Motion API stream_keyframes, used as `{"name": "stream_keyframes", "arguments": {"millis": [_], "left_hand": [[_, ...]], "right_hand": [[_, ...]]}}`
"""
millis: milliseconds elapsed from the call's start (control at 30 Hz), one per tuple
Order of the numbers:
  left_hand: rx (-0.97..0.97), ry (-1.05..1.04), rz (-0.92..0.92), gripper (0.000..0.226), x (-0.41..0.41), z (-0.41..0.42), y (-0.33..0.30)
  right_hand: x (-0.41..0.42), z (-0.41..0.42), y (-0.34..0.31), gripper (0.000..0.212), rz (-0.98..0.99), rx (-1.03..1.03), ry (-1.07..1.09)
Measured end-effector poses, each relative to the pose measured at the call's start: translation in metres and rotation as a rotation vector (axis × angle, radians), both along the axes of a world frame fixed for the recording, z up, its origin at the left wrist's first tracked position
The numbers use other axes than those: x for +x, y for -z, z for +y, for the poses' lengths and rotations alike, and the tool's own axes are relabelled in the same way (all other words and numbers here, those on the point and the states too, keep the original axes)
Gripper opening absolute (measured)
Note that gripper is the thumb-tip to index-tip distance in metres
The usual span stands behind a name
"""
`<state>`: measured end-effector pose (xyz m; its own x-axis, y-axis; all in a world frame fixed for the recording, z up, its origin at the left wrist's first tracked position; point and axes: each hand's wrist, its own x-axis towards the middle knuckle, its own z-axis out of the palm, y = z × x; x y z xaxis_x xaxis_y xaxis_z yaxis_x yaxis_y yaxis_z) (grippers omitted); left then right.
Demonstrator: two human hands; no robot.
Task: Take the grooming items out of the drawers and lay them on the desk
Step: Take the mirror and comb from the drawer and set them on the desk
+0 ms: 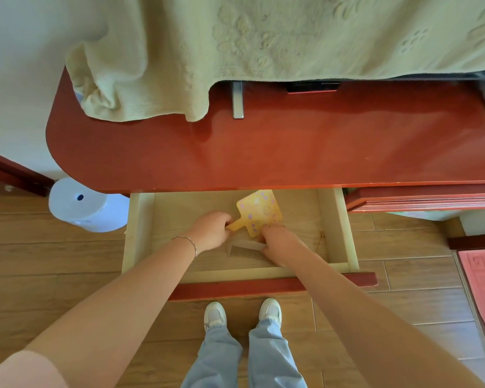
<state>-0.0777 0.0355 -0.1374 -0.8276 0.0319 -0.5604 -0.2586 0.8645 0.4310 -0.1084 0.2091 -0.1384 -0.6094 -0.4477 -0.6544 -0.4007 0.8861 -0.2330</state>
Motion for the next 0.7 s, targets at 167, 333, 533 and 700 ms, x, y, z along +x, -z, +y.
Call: {"name": "stream_keyframes", "arguments": {"millis": [167, 333, 533, 700], "left_hand": [[0.065, 0.081, -0.057, 0.022, -0.005, -0.011, -0.022], [0.137, 0.203, -0.104, 0.019, -0.003, -0.018, -0.050], [0.280, 0.143, 0.013, 0.020, -0.013, -0.010, -0.099], [0.444, -0.095, 0.163, 0.023, -0.026, 0.017, -0.126]], "right_hand": [[-0.009, 0.025, -0.034, 0.020, -0.015, -0.128, 0.031], [-0.017, 0.061, -0.089, 0.007, -0.083, -0.397, 0.249], [-0.038, 0.078, -0.148, 0.013, -0.054, -0.696, 0.581], [-0.070, 0.079, -0.163, 0.021, -0.034, -0.889, 0.909]]}}
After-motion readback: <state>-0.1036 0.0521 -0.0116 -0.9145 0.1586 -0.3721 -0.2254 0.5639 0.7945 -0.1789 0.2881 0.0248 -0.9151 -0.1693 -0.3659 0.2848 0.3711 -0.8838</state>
